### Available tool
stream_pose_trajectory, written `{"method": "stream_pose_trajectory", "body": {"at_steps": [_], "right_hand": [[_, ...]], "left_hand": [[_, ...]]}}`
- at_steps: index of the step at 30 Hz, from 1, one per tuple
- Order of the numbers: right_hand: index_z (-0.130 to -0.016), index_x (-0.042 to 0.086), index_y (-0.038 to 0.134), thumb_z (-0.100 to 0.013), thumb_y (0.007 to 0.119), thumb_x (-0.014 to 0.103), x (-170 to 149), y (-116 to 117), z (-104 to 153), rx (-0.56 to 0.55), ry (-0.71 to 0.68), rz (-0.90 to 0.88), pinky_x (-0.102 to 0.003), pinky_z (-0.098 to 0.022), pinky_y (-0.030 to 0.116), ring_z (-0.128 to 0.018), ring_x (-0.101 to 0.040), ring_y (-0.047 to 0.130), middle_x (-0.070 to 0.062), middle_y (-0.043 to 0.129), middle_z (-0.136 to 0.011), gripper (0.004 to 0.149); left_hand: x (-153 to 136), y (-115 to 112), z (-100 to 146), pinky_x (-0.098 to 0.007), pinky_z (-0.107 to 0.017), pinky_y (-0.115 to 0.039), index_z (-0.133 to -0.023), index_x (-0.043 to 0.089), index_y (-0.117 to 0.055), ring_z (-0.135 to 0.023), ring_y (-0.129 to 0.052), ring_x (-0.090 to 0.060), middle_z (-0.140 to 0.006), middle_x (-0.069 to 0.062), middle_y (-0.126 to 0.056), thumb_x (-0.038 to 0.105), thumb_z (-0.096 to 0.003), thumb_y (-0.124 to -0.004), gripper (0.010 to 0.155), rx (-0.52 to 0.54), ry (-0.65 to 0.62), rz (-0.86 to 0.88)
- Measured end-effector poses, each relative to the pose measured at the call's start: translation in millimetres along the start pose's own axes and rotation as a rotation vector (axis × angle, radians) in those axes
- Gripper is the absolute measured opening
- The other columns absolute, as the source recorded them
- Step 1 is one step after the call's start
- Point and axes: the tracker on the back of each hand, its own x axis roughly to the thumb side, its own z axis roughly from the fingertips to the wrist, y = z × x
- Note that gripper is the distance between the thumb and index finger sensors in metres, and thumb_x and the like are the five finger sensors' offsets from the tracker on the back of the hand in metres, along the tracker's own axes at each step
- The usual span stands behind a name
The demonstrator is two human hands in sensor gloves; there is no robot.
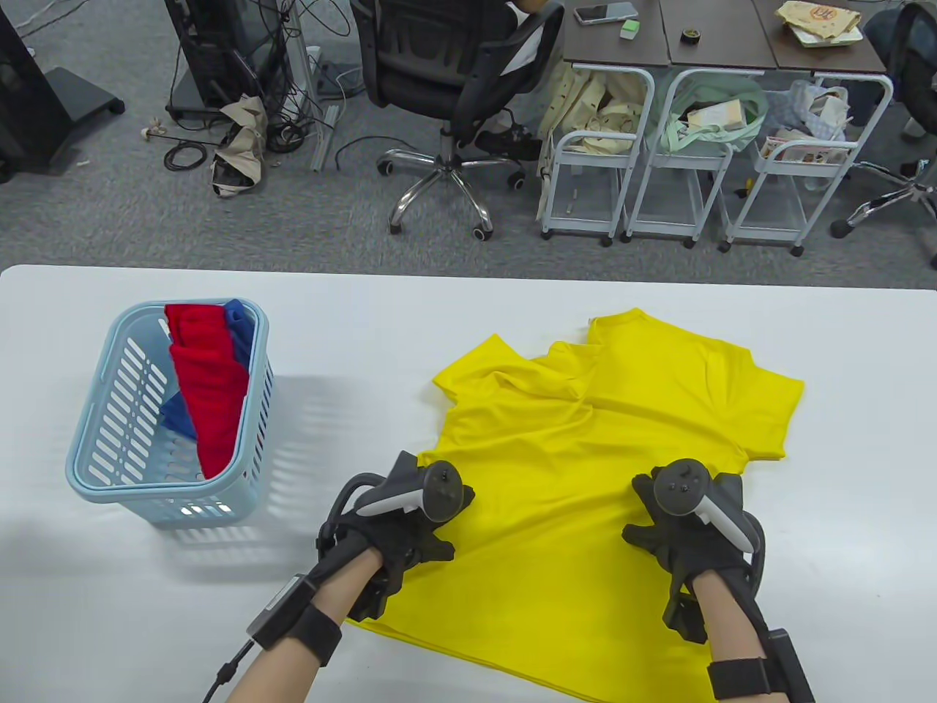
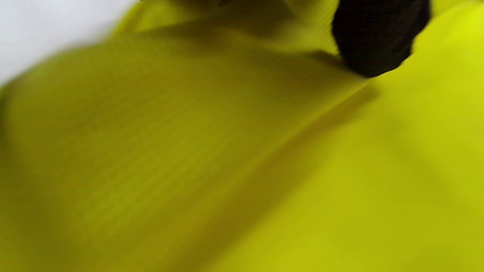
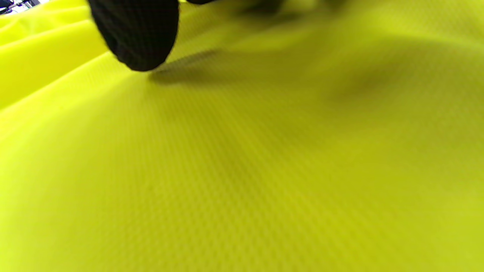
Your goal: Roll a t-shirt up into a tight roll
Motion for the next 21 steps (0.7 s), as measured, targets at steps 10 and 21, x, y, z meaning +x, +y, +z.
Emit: {"method": "stream_pose_trajectory", "body": {"at_steps": [10, 21], "right_hand": [[-0.113, 0.029, 0.048, -0.050, 0.087, 0.041, -2.7, -3.6, 7.2, -0.032, 0.014, 0.053, -0.062, -0.076, 0.040, -0.117, -0.032, 0.033, -0.001, 0.035, -0.123, 0.076], [-0.107, 0.027, 0.066, -0.051, 0.084, 0.043, -22.2, -11.2, 21.0, -0.042, -0.017, -0.058, -0.060, -0.075, 0.048, -0.114, -0.027, 0.048, 0.001, 0.054, -0.119, 0.061]], "left_hand": [[2.9, 74.7, -2.3, -0.059, -0.079, -0.056, -0.117, 0.033, -0.043, -0.111, -0.067, -0.032, -0.125, -0.003, -0.056, 0.059, -0.0572, -0.051, 0.066, 0.181, 0.153, -0.119], [-35.1, 86.0, -120.5, -0.068, -0.079, -0.019, -0.117, 0.031, -0.010, -0.118, -0.011, -0.035, -0.129, 0.000, -0.013, 0.061, -0.0569, -0.038, 0.073, 0.087, 0.212, 0.390]]}}
